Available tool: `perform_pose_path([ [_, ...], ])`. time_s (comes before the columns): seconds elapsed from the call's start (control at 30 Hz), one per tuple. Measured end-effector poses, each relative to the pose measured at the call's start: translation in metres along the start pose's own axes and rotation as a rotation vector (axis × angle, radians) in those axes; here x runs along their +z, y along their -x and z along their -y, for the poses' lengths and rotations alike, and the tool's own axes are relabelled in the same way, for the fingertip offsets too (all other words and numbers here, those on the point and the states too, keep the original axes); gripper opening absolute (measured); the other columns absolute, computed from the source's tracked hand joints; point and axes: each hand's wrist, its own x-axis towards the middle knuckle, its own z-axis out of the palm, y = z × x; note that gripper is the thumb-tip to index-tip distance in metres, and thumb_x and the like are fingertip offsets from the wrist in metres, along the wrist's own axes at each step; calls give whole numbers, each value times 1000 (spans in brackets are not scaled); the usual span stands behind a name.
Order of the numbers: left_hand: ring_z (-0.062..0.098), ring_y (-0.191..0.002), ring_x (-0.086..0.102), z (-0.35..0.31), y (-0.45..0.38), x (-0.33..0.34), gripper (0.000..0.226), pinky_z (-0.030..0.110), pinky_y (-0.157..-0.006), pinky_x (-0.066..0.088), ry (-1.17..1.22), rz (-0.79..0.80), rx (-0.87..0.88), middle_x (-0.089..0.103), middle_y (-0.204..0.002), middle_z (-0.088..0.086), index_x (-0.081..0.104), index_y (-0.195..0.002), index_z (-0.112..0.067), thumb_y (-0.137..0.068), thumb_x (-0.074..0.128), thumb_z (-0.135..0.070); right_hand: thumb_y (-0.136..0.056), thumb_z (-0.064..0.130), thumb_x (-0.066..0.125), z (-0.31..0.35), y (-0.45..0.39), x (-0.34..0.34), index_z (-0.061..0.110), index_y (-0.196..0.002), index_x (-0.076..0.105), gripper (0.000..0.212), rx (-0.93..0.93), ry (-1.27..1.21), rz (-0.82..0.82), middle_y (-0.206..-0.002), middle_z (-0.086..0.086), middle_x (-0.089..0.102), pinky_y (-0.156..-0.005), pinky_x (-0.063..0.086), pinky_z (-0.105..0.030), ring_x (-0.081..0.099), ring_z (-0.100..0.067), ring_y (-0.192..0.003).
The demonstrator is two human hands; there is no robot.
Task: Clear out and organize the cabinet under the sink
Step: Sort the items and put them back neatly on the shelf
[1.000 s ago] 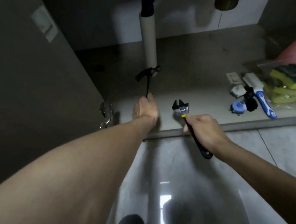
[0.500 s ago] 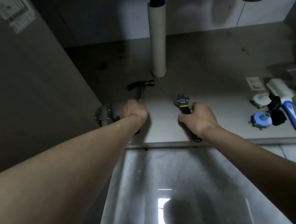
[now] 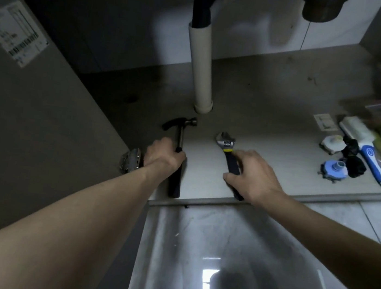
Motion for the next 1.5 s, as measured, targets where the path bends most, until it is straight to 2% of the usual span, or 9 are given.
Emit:
perform_pose_path([
  [0.2,37,-94,67,-3,0,-2,23,42,-74,62,-6,10,-11,66,-102,16,65,-96,-9,-87,58,-29,-85,24,64,2,9,2,23,-91,47,18,7,75,2,-107,-5,46,-73,50,-38,58,-35,-86],
  [0.53,39,-91,69,7,-11,-6,27,39,-83,59,-24,14,-33,70,-98,19,67,-95,-4,-92,56,-29,-86,22,65,-1,12,5,16,-96,54,15,1,110,-5,-107,-2,45,-63,43,-33,54,-28,-73],
  [0.87,41,-105,63,11,-13,-5,33,46,-85,58,8,58,-32,62,-118,20,62,-111,-6,-94,61,-35,-85,24,68,27,-2,27,14,-97,57,19,-39,11,-19,-107,-4,45,-72,51,-38,58,-32,-82],
  [0.93,41,-112,58,10,-12,-5,34,48,-78,60,6,91,-30,58,-124,19,59,-118,-6,-97,58,-32,-84,26,69,38,-8,35,14,-100,59,22,-60,2,-20,-106,-3,43,-70,45,-34,58,-34,-85],
  [1.03,39,-116,55,5,-9,-7,31,41,-45,55,-8,123,-43,54,-126,18,54,-123,-8,-100,55,-28,-84,28,69,52,-17,46,15,-100,60,24,-88,-16,-3,-108,-4,45,-69,42,-33,58,-35,-87],
  [1.1,39,-116,56,3,-7,-8,30,36,-40,50,0,140,-57,54,-128,17,53,-125,-8,-100,55,-25,-84,29,70,59,-21,52,15,-100,61,24,-101,-17,6,-109,-5,46,-70,42,-33,59,-35,-89],
  [1.2,40,-118,55,2,-5,-10,30,42,-47,55,29,150,-81,54,-130,19,52,-127,-7,-100,55,-20,-85,32,72,66,-25,58,14,-101,62,26,-111,-23,10,-111,-5,47,-73,46,-34,59,-35,-92],
  [1.3,40,-119,55,1,-4,-11,31,50,-71,61,40,174,-99,52,-131,20,51,-129,-6,-99,54,-15,-85,34,74,68,-29,62,15,-102,64,27,-120,-32,8,-111,-5,48,-74,44,-33,59,-34,-93],
  [1.5,39,-122,54,2,-5,-8,30,45,-90,57,-7,146,-77,54,-133,20,53,-128,-6,-98,54,-14,-83,33,75,65,-32,64,18,-102,66,26,-113,-82,0,-112,-4,48,-79,48,-33,59,-31,-96],
])
